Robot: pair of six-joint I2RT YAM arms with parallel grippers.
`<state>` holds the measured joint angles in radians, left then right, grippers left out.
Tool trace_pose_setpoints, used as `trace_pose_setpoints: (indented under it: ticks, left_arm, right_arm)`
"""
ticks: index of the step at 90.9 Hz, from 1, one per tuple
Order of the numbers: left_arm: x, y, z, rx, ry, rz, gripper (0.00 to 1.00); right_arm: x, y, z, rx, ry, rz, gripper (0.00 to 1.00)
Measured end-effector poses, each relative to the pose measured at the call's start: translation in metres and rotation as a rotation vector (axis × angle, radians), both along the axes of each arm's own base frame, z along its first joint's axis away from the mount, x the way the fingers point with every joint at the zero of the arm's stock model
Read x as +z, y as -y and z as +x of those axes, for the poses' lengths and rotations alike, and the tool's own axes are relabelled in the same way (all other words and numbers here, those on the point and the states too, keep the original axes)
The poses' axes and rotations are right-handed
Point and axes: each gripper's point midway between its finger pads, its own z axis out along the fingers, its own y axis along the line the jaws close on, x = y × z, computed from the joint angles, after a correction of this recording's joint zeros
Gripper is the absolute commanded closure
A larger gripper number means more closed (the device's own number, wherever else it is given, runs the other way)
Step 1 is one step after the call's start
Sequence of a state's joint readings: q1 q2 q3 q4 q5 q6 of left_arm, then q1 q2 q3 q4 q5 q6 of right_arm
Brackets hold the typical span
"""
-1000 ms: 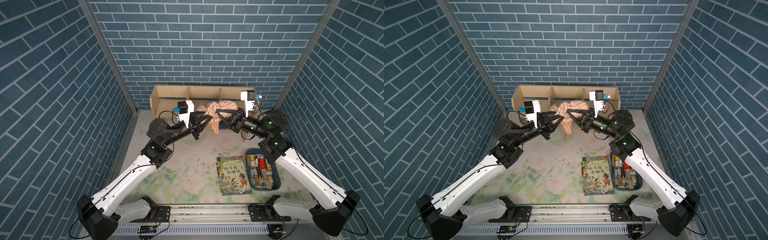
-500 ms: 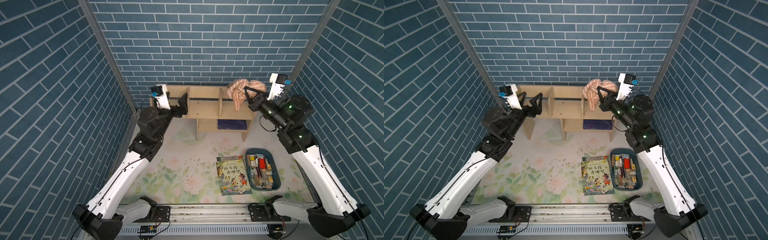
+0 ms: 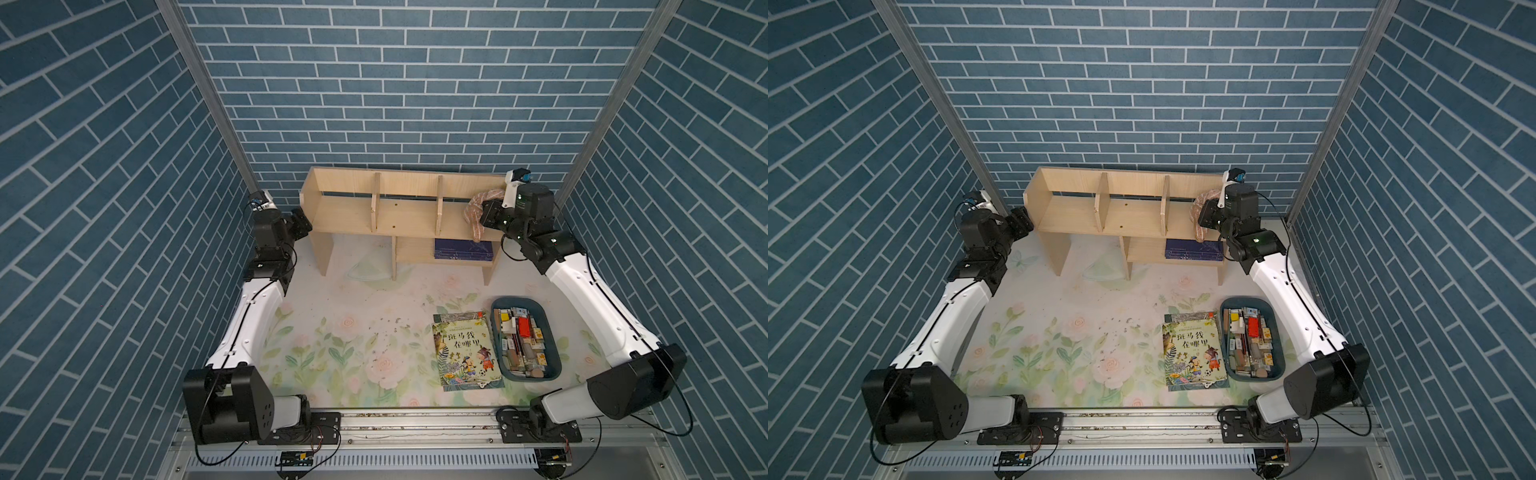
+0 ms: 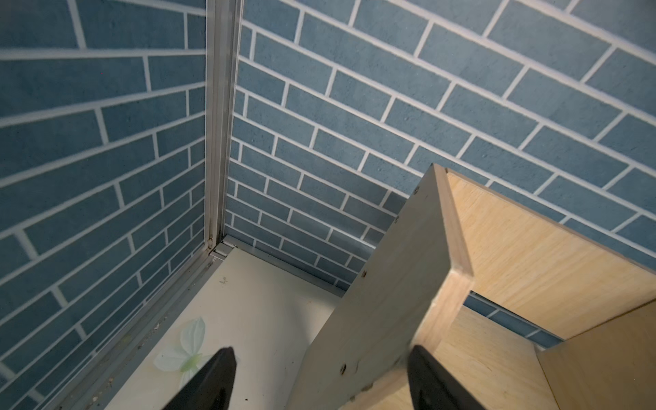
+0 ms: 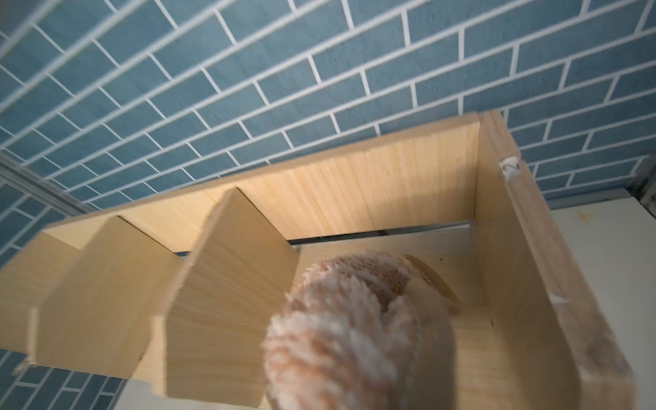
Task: Wipe the bookshelf clean with a cloth
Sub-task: Wipe the dust from the shelf.
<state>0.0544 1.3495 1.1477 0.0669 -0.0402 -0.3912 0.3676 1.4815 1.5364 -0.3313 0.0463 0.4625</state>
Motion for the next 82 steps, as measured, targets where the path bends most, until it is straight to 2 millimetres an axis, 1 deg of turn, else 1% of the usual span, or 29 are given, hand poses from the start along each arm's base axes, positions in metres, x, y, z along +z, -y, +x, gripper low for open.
trace_pose_setpoints:
  ticks: [5, 10, 19, 30, 40, 46, 56, 64, 74, 82]
  left_arm:
    - [-0.003, 0.002, 0.005, -0.022, 0.004, -0.013, 0.22]
    - [-0.004, 0.007, 0.011, -0.052, 0.018, -0.025, 0.23]
    - [-0.008, 0.02, 0.021, -0.127, 0.044, -0.046, 0.21]
    - [-0.015, 0.032, 0.026, -0.195, 0.057, -0.061, 0.18]
    - [-0.007, 0.039, 0.027, -0.242, 0.095, -0.058, 0.14]
    - [0.0, 0.042, 0.028, -0.261, 0.123, -0.047, 0.14]
    - [0.004, 0.045, 0.037, -0.286, 0.14, -0.023, 0.23]
    - [-0.001, 0.046, 0.045, -0.298, 0.133, -0.003, 0.31]
    - [-0.012, 0.048, 0.051, -0.309, 0.111, -0.002, 0.51]
    - [-0.016, 0.045, 0.053, -0.304, 0.103, 0.016, 0.68]
  right_arm:
    - [-0.011, 0.004, 0.004, -0.015, -0.025, -0.012, 1.0]
    - [-0.018, 0.009, 0.006, -0.031, -0.037, -0.02, 1.0]
    - [-0.023, 0.017, 0.008, -0.052, -0.047, -0.026, 1.0]
    - [-0.029, 0.02, 0.011, -0.059, -0.059, -0.03, 1.0]
    - [-0.037, 0.019, 0.013, -0.058, -0.075, -0.035, 1.0]
    - [-0.042, 0.018, 0.012, -0.052, -0.084, -0.036, 1.0]
    - [-0.043, 0.016, 0.012, -0.041, -0.087, -0.032, 1.0]
    - [-0.043, 0.014, 0.011, -0.027, -0.089, -0.026, 1.0]
    - [-0.043, 0.011, 0.01, -0.01, -0.092, -0.019, 1.0]
    - [-0.043, 0.009, 0.009, 0.0, -0.093, -0.015, 1.0]
